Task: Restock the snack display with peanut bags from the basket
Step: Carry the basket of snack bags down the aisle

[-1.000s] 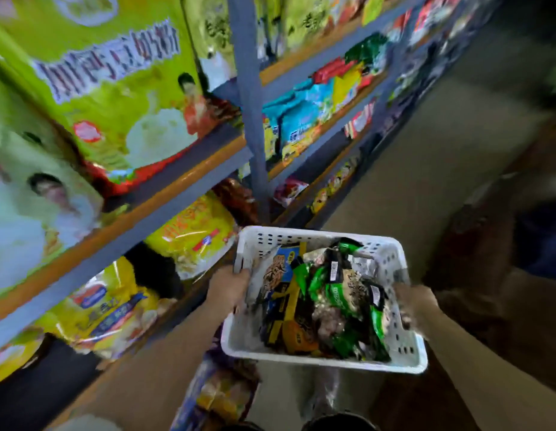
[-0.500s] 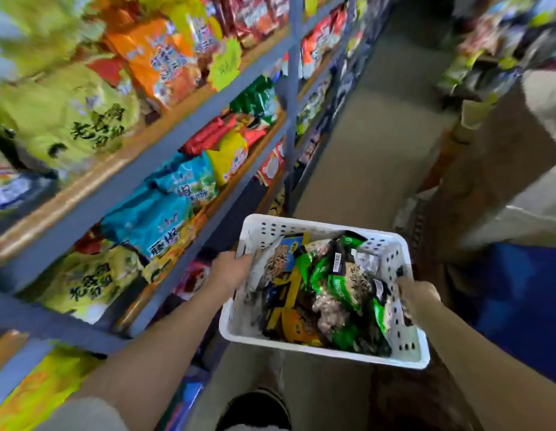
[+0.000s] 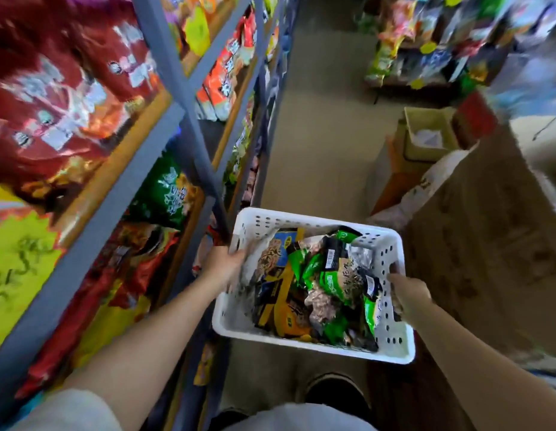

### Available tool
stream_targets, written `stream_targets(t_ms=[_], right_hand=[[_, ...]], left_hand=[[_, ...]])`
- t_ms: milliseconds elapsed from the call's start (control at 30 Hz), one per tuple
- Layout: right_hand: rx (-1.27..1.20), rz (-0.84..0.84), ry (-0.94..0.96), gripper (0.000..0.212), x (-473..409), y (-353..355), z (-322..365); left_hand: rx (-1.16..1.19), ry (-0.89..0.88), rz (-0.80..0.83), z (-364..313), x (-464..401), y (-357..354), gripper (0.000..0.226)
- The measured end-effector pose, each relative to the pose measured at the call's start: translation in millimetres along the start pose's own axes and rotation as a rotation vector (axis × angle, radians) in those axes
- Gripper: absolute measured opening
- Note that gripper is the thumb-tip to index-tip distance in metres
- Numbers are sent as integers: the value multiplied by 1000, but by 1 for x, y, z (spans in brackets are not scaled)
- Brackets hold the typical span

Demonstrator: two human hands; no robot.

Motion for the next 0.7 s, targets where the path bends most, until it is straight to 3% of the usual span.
stream_targets(t_ms=[233,367,533,700], right_hand=[[-32,-107,-30,43,-177,-8,101],[-62,-117,-54,32,-269,-11,184],[4,-95,85,18,-380,-18,302],[-71,-179,-18,22,-502,-47,382]], left_hand=[[-154,-85,101,-137,-141,-58,37],[-202,-55,40,-229,-210,-65,34],[-114,-9,19,-331,-308,-71,34],[-41,32,17,-429,-442,-95,28]])
Point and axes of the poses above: each hand's wrist, its own x-axis away from the middle knuckle, its own y-axis out of the back of the hand, z = x × y, the point moved 8 cm from there along -x, towards the middle knuckle, and after that the axes turned 10 degrees about y, right-handed, at the moved point
